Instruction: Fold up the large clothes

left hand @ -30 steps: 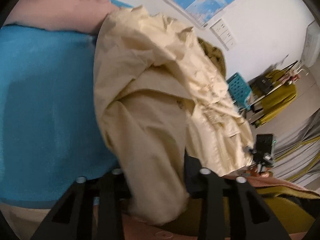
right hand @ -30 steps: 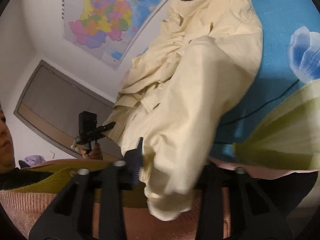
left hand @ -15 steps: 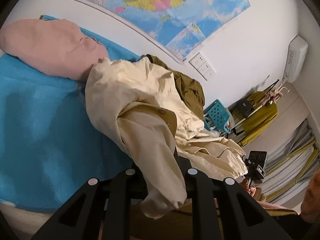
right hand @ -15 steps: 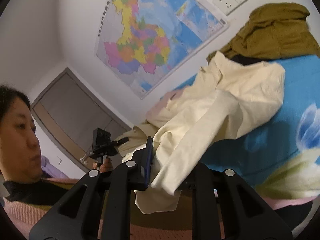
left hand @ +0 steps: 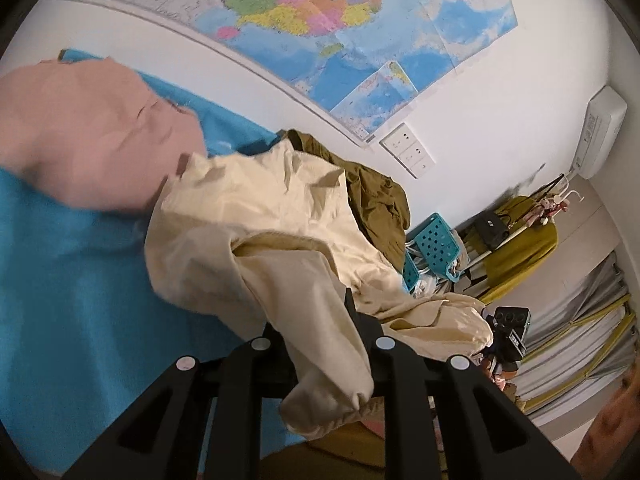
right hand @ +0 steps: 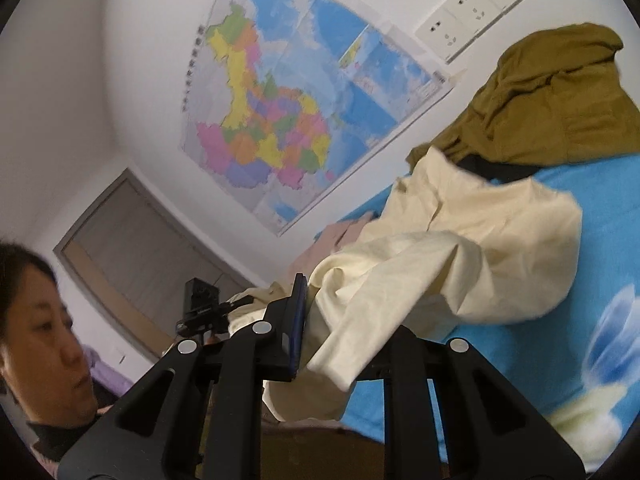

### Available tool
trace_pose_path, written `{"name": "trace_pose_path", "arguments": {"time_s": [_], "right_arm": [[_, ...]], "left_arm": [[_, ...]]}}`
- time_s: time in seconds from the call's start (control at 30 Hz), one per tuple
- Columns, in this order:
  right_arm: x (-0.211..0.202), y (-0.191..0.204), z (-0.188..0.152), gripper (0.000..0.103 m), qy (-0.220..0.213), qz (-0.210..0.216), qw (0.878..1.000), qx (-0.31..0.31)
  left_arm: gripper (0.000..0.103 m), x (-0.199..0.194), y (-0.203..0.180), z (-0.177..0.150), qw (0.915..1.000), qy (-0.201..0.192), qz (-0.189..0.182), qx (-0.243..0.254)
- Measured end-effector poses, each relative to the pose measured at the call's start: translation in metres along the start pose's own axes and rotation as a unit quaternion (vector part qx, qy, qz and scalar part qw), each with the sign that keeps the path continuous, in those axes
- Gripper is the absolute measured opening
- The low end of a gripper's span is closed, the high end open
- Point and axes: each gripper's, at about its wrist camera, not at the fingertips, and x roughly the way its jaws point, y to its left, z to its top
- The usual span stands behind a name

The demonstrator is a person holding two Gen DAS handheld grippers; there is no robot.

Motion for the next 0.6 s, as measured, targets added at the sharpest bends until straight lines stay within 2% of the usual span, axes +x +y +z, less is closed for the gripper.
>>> {"name": "trace_pose_path", "arguments": {"time_s": [0.37,0.6], "right_arm": [[0.026,-0.032,0.056,0.017,-0.013,-0.026,0.999,0.025],[0.050,-0.060,0.090,0.017,-0.009,-0.058,0.997,0.048]], "left_arm": [[0.016,0.042,-0.006,0.079,0.9992,0.023,0.032,-0.007],[0.016,0.075,-0.003,0.114,0.9978,0.033,0.056,-0.008]]}}
